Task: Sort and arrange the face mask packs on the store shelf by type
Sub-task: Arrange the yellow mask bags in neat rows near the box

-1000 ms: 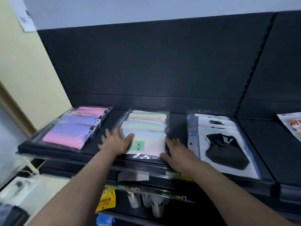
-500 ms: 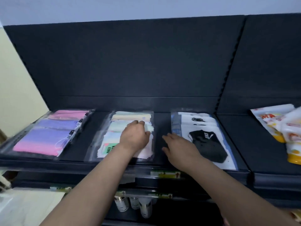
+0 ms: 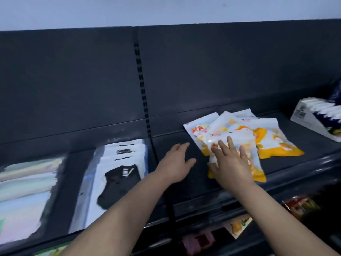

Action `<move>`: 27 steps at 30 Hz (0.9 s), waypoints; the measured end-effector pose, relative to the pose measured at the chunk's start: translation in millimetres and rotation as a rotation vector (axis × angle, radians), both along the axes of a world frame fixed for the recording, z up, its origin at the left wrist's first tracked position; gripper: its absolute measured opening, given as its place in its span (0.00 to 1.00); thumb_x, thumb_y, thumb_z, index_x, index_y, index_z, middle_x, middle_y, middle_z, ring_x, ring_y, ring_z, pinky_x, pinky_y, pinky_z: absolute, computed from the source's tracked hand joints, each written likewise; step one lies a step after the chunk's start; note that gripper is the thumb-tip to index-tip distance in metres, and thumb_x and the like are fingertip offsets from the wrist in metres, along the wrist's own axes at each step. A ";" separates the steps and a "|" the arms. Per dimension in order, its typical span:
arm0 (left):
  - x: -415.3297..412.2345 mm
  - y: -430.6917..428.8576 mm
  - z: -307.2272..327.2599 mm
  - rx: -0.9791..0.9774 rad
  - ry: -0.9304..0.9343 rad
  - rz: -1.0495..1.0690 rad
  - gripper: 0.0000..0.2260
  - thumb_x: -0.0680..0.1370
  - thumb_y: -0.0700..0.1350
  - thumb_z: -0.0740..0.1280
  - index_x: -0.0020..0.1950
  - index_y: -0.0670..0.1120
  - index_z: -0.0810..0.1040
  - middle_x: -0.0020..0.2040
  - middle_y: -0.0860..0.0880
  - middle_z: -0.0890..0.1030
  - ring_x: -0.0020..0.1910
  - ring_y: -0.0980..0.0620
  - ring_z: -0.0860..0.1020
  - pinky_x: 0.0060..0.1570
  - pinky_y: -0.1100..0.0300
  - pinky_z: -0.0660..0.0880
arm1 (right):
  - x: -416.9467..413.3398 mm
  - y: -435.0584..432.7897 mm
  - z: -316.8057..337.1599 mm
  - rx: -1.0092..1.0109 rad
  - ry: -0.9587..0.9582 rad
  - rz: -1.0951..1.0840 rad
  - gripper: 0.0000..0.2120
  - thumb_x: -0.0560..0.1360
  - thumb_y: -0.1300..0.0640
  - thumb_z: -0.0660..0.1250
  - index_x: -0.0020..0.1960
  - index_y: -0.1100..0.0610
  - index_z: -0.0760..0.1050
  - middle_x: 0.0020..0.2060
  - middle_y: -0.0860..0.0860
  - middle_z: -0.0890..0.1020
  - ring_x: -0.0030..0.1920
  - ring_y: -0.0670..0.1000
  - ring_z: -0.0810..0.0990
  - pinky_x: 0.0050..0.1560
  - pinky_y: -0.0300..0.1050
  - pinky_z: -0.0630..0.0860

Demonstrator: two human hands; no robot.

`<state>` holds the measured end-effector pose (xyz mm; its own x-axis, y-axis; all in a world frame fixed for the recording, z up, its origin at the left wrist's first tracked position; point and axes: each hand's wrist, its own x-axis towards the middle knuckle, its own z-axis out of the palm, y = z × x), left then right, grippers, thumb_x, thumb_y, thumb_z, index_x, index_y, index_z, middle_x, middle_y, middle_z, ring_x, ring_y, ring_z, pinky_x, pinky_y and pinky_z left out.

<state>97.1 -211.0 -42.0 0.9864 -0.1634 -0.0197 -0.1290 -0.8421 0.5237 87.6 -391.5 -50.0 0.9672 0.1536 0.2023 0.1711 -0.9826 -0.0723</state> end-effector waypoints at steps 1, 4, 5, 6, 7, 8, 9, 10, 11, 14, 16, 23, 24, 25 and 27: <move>12.1 -18.9 -2.0 -0.018 0.025 0.005 0.31 0.80 0.58 0.59 0.79 0.54 0.50 0.79 0.47 0.51 0.77 0.47 0.55 0.74 0.49 0.59 | 10.2 -18.5 -0.8 -0.018 0.002 -0.001 0.29 0.79 0.40 0.53 0.76 0.50 0.53 0.78 0.50 0.49 0.77 0.54 0.37 0.75 0.59 0.43; 46.3 -64.2 -6.0 -0.096 0.064 0.080 0.32 0.79 0.60 0.60 0.78 0.58 0.48 0.80 0.48 0.48 0.77 0.46 0.57 0.72 0.51 0.61 | 38.6 -62.0 -4.3 -0.047 0.049 0.058 0.36 0.75 0.32 0.51 0.77 0.47 0.50 0.78 0.52 0.45 0.76 0.56 0.35 0.74 0.62 0.41; 57.2 -76.9 -7.7 -0.116 0.068 0.111 0.32 0.78 0.61 0.60 0.78 0.59 0.48 0.80 0.49 0.47 0.76 0.46 0.59 0.71 0.51 0.62 | 46.8 -73.9 -7.0 -0.042 0.082 0.076 0.37 0.74 0.30 0.51 0.77 0.46 0.49 0.78 0.52 0.44 0.76 0.56 0.35 0.74 0.62 0.41; 67.9 -89.5 -10.3 -0.121 0.070 0.140 0.33 0.78 0.62 0.59 0.78 0.60 0.48 0.80 0.50 0.45 0.76 0.46 0.59 0.70 0.51 0.62 | 55.8 -85.8 -9.6 -0.037 0.115 0.097 0.39 0.73 0.28 0.49 0.77 0.45 0.48 0.78 0.51 0.43 0.76 0.55 0.34 0.74 0.62 0.40; 77.9 -100.4 -13.8 -0.113 0.078 0.163 0.32 0.78 0.63 0.59 0.78 0.60 0.48 0.80 0.50 0.43 0.76 0.46 0.58 0.70 0.50 0.61 | 63.9 -95.8 -11.5 -0.031 0.147 0.120 0.39 0.72 0.27 0.48 0.77 0.45 0.47 0.78 0.50 0.42 0.76 0.55 0.34 0.74 0.62 0.40; 85.9 -108.5 -17.0 -0.092 0.092 0.179 0.32 0.78 0.64 0.58 0.78 0.60 0.48 0.80 0.49 0.43 0.77 0.46 0.55 0.71 0.49 0.59 | 70.8 -103.5 -12.7 -0.026 0.178 0.138 0.39 0.72 0.27 0.48 0.77 0.44 0.46 0.78 0.50 0.42 0.76 0.55 0.35 0.74 0.62 0.41; 94.6 -119.5 -20.3 -0.061 0.109 0.196 0.32 0.78 0.64 0.57 0.78 0.60 0.48 0.80 0.49 0.43 0.78 0.45 0.52 0.72 0.48 0.57 | 78.6 -114.5 -13.4 -0.018 0.209 0.151 0.39 0.72 0.27 0.48 0.77 0.43 0.46 0.78 0.49 0.42 0.76 0.55 0.35 0.74 0.63 0.42; 101.6 -130.9 -22.9 -0.032 0.129 0.216 0.31 0.78 0.64 0.56 0.78 0.60 0.48 0.80 0.49 0.44 0.78 0.44 0.51 0.73 0.48 0.56 | 85.0 -125.8 -13.4 -0.011 0.233 0.159 0.39 0.72 0.27 0.48 0.77 0.43 0.46 0.78 0.49 0.42 0.76 0.55 0.36 0.74 0.64 0.43; 106.7 -141.8 -24.8 -0.012 0.147 0.236 0.31 0.78 0.65 0.55 0.78 0.60 0.49 0.80 0.49 0.44 0.78 0.44 0.50 0.73 0.48 0.56 | 90.0 -137.1 -12.8 -0.012 0.253 0.163 0.38 0.72 0.27 0.48 0.77 0.42 0.45 0.78 0.48 0.42 0.76 0.54 0.36 0.74 0.64 0.44; 121.1 -181.0 -24.3 0.016 0.159 0.237 0.30 0.78 0.65 0.55 0.77 0.61 0.50 0.80 0.49 0.45 0.78 0.43 0.51 0.72 0.48 0.58 | 105.2 -175.1 -8.0 -0.033 0.289 0.145 0.38 0.72 0.27 0.49 0.77 0.42 0.45 0.78 0.47 0.41 0.77 0.54 0.36 0.74 0.64 0.45; 131.6 -207.3 -22.5 0.024 0.152 0.205 0.31 0.77 0.66 0.54 0.77 0.60 0.49 0.80 0.49 0.45 0.77 0.42 0.50 0.72 0.48 0.58 | 115.4 -199.5 -3.0 -0.046 0.313 0.109 0.37 0.73 0.29 0.50 0.77 0.44 0.46 0.78 0.49 0.41 0.77 0.55 0.36 0.74 0.64 0.44; 151.2 -232.4 -14.1 -0.049 0.053 0.251 0.24 0.80 0.54 0.58 0.76 0.52 0.60 0.75 0.48 0.62 0.72 0.45 0.65 0.67 0.51 0.67 | 131.6 -218.2 4.0 0.005 0.299 0.088 0.32 0.77 0.45 0.55 0.77 0.51 0.49 0.78 0.52 0.45 0.77 0.55 0.39 0.75 0.61 0.44; 150.5 -226.7 -11.8 -0.054 0.012 0.292 0.23 0.80 0.51 0.59 0.75 0.50 0.63 0.73 0.47 0.66 0.69 0.45 0.67 0.63 0.53 0.69 | 131.1 -215.2 3.3 0.030 0.266 0.097 0.31 0.77 0.45 0.54 0.77 0.51 0.49 0.78 0.52 0.45 0.77 0.55 0.39 0.75 0.62 0.44; 149.9 -221.2 -10.4 -0.040 -0.028 0.319 0.21 0.80 0.50 0.59 0.73 0.49 0.65 0.71 0.46 0.69 0.67 0.44 0.69 0.60 0.54 0.71 | 130.0 -213.4 2.9 0.053 0.231 0.085 0.31 0.78 0.43 0.54 0.77 0.50 0.49 0.78 0.52 0.45 0.77 0.56 0.38 0.75 0.63 0.44; 146.6 -213.1 -7.7 -0.013 -0.077 0.330 0.18 0.79 0.50 0.61 0.68 0.49 0.71 0.65 0.46 0.75 0.62 0.45 0.73 0.54 0.55 0.74 | 126.5 -212.2 1.4 0.093 0.192 0.019 0.34 0.77 0.38 0.53 0.77 0.49 0.47 0.78 0.53 0.43 0.76 0.60 0.37 0.73 0.64 0.44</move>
<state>243.7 -424.0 -49.7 0.9846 0.1654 0.0572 0.1099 -0.8385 0.5338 214.0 -603.7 -48.7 0.9864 0.1618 0.0288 0.1643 -0.9668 -0.1958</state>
